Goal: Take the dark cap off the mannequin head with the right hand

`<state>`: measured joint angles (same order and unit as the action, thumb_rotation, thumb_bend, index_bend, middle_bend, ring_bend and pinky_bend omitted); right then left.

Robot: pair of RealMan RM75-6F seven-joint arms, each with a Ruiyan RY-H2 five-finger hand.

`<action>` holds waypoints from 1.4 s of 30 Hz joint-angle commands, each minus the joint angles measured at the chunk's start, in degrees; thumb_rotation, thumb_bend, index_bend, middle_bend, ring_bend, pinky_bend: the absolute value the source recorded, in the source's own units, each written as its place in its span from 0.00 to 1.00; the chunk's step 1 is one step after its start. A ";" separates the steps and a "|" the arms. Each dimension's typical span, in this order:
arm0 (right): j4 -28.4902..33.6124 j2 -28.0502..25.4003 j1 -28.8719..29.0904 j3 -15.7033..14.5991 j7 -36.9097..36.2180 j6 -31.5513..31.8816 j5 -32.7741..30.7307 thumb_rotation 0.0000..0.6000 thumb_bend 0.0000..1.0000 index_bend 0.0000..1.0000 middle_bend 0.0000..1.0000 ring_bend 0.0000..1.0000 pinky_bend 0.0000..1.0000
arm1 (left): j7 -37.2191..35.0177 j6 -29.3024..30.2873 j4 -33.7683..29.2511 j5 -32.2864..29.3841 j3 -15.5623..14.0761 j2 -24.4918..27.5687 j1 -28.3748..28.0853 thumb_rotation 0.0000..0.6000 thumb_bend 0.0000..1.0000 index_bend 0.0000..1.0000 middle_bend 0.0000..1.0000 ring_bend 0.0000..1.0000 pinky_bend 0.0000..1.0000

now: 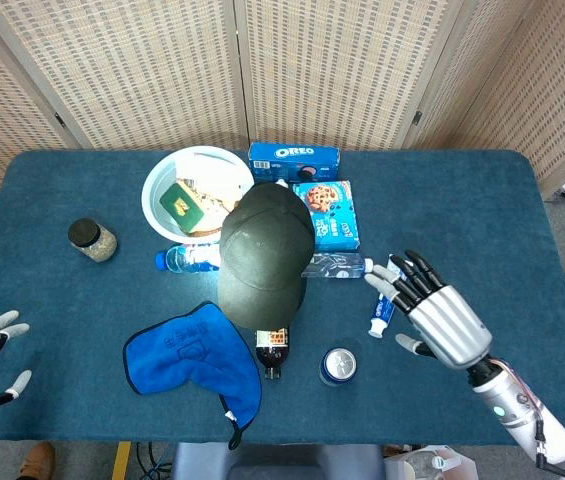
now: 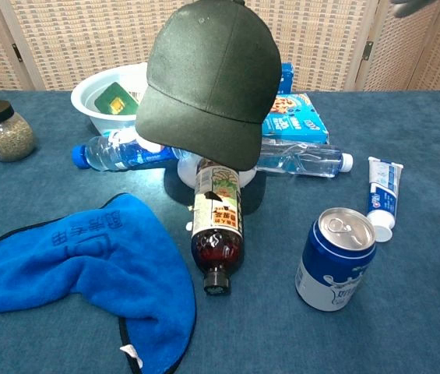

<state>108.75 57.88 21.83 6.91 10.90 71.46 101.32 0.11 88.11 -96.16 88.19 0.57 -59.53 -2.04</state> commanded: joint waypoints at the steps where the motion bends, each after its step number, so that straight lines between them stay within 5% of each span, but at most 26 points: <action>1: 0.88 1.63 2.30 1.25 2.18 -2.33 -0.72 1.00 0.00 0.12 0.15 0.02 0.00 | -0.21 -0.13 0.31 -0.10 -0.08 -0.20 0.06 1.00 0.23 0.28 0.17 0.16 0.00; 28: -9.01 21.60 13.71 4.65 17.92 -7.04 -1.75 1.00 0.00 0.03 0.02 0.00 0.00 | -1.11 0.69 0.50 -0.69 0.00 0.87 1.12 1.00 0.23 0.28 0.17 0.16 0.00; 42: -13.69 29.76 16.76 3.40 21.67 -6.74 -1.53 1.00 0.00 0.00 0.00 0.00 0.00 | -1.30 0.32 -0.17 -1.15 0.00 1.73 1.31 1.00 0.23 0.28 0.17 0.16 0.00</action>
<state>95.67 86.96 38.34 10.64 32.18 64.41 99.50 -1.19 88.43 -96.33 87.04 0.57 -57.80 -0.74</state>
